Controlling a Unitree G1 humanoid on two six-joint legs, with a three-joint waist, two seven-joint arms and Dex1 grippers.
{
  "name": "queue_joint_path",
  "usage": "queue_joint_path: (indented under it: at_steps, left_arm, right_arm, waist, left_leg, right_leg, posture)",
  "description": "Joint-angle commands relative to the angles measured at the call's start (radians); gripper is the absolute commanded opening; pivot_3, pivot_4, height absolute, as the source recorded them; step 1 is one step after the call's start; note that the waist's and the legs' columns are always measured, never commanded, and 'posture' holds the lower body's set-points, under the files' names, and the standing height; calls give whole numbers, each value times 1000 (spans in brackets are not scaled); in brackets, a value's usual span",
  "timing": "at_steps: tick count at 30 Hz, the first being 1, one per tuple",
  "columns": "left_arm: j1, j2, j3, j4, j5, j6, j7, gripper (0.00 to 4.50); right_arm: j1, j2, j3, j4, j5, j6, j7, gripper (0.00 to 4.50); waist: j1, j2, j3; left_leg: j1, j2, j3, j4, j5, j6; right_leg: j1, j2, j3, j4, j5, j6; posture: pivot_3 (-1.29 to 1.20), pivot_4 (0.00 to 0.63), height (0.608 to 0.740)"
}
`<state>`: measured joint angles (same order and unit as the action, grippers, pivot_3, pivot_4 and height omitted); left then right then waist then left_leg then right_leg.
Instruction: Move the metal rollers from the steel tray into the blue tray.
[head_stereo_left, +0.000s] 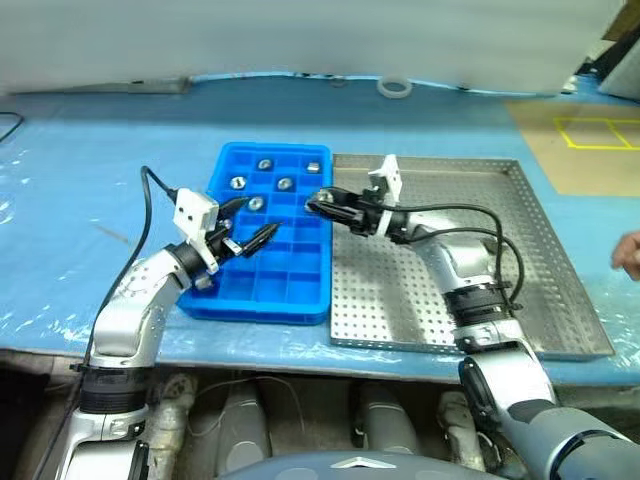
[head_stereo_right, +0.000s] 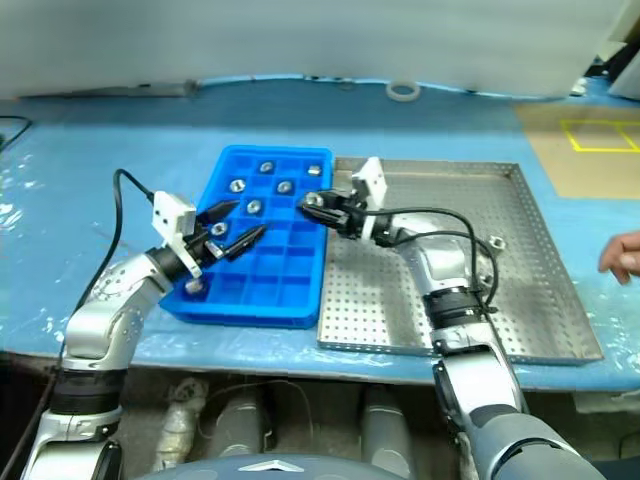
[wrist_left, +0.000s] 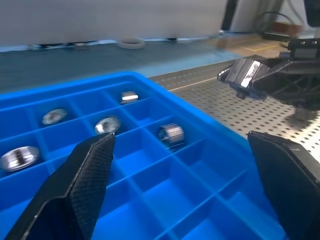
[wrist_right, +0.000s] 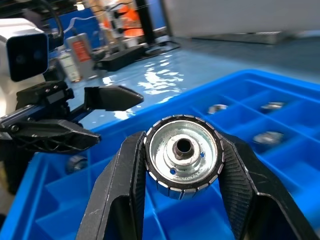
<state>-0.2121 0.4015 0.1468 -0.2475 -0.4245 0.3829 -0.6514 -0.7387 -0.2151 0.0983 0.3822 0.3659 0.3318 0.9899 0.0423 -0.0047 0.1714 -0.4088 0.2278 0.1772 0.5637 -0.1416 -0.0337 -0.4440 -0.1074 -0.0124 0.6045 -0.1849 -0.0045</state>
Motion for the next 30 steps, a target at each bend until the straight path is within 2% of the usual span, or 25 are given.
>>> queue_joint_path:
  at_steps: [1, 6, 10, 16, 21, 23, 28, 30]
  left_arm:
    - [98, 18, 87, -148, -38, 21, 62, 4500]
    - [222, 37, 137, -243, -29, 31, 116, 4500]
    - [229, 35, 142, -273, -54, 42, 143, 4500]
    - [258, 32, 133, -289, -54, 39, 162, 4500]
    - [215, 34, 102, -290, -55, 59, 180, 4500]
    - [204, 32, 87, -290, -56, 65, 182, 4500]
    - [144, 26, 35, -253, -62, 71, 167, 4500]
    - [97, 15, -4, -213, -61, 64, 149, 4500]
  right_arm:
    - [-72, 44, 78, 132, -100, -151, 37, 1642]
    - [-131, 102, 147, 269, -179, -262, 106, 1642]
    - [-153, 131, 173, 365, -241, -341, 105, 1642]
    - [-160, 164, 160, 389, -251, -358, 104, 1642]
    - [-159, 173, 175, 418, -303, -378, 52, 1642]
    - [-154, 169, 171, 416, -310, -375, 47, 2376]
    - [-143, 128, 146, 401, -323, -381, 11, 3854]
    - [-130, 94, 120, 378, -314, -372, -6, 3854]
  waist:
    - [8, 0, 0]
    - [40, 0, 0]
    - [65, 0, 0]
    - [64, 0, 0]
    - [65, 0, 0]
    - [64, 0, 0]
    - [63, 0, 0]
    - [63, 0, 0]
  left_leg:
    - [0, 0, 0, 0, 0, 0]
    - [-1, 2, -2, -2, 1, -2]
    - [-1, 5, -3, -2, 2, -4]
    - [0, 6, -4, -2, 2, -5]
    - [0, 9, -4, -2, 3, -6]
    - [0, 10, -4, -2, 4, -7]
    - [1, 11, -4, -2, 4, -8]
    - [1, 11, -4, -2, 4, -8]
  right_leg:
    - [0, 0, 0, 0, 0, 0]
    - [0, 0, -4, 0, -1, -1]
    - [2, 1, -9, 1, -2, -2]
    - [2, 2, -9, 2, -2, -2]
    - [2, 5, -10, 2, -2, -4]
    - [2, 7, -9, 2, -2, -4]
    - [2, 8, -9, 2, -3, -4]
    - [3, 8, -8, 3, -2, -5]
  posture:
    - [108, 150, 740]
    - [196, 150, 740]
    - [218, 150, 740]
    - [238, 150, 740]
    - [223, 150, 740]
    - [207, 150, 740]
    - [125, 150, 740]
    - [85, 150, 740]
